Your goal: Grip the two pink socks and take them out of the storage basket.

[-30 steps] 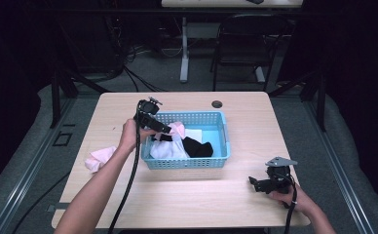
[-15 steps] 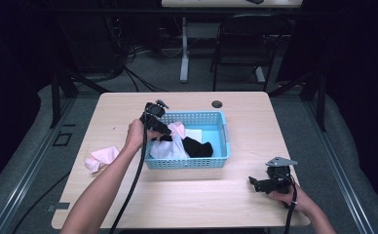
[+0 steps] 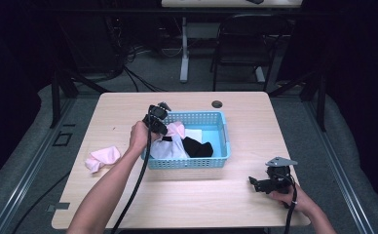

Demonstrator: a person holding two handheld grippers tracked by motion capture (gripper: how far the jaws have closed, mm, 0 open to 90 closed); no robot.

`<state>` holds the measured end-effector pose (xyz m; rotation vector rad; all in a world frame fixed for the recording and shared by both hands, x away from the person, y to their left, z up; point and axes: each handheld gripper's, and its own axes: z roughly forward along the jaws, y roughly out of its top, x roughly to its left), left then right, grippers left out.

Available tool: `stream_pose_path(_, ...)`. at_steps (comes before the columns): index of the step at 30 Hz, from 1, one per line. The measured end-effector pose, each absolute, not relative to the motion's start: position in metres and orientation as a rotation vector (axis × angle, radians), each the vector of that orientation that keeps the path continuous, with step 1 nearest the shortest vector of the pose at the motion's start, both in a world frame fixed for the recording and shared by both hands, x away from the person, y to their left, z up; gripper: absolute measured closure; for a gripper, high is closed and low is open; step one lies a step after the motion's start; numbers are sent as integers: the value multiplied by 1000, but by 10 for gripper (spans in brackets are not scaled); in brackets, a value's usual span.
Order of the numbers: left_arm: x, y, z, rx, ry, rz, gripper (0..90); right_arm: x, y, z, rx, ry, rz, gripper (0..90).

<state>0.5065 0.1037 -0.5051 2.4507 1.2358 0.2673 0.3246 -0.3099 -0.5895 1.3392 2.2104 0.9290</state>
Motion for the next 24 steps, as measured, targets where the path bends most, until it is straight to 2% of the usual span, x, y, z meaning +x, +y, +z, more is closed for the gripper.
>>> stream_pose_path(12,492,109,-477,2458,1120,216,859,325,-310,-589,1339,2210,929,0)
stream_pose_path(24,478,118,-415,2513,965,194,858,324,-310,-589,1337,2213,922,0)
